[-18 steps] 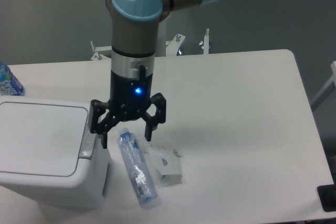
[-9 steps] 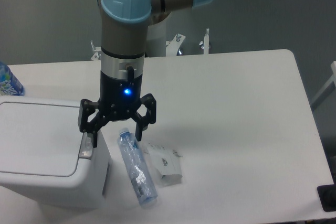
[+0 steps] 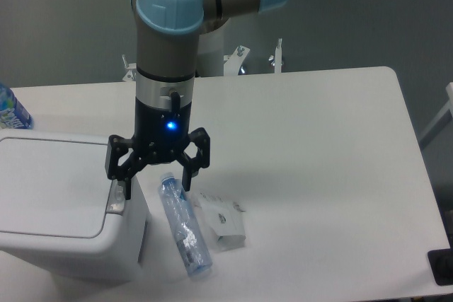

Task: Open the trash can
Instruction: 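Lower the gripper fingers onto the lid's front edge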

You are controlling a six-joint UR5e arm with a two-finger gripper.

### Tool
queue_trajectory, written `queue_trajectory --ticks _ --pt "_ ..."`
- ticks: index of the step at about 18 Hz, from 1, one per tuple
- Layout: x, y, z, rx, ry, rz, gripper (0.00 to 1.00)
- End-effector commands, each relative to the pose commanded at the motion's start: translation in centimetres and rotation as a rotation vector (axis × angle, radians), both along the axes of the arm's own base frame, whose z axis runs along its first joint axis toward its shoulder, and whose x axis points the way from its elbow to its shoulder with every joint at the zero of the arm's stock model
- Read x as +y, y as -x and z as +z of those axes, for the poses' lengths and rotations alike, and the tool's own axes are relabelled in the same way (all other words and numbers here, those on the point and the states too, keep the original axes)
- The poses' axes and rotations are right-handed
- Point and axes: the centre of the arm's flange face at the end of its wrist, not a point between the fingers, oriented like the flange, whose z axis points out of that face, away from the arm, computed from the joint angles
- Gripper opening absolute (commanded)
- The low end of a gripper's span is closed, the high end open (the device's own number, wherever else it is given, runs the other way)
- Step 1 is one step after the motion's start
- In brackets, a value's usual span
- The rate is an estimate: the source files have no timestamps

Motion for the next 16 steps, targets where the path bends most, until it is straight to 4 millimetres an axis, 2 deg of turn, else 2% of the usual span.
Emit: queue_trajectory --ticks 16 --pt "0.00 -0.14 0.02 -0.001 -0.001 -0.002 1.00"
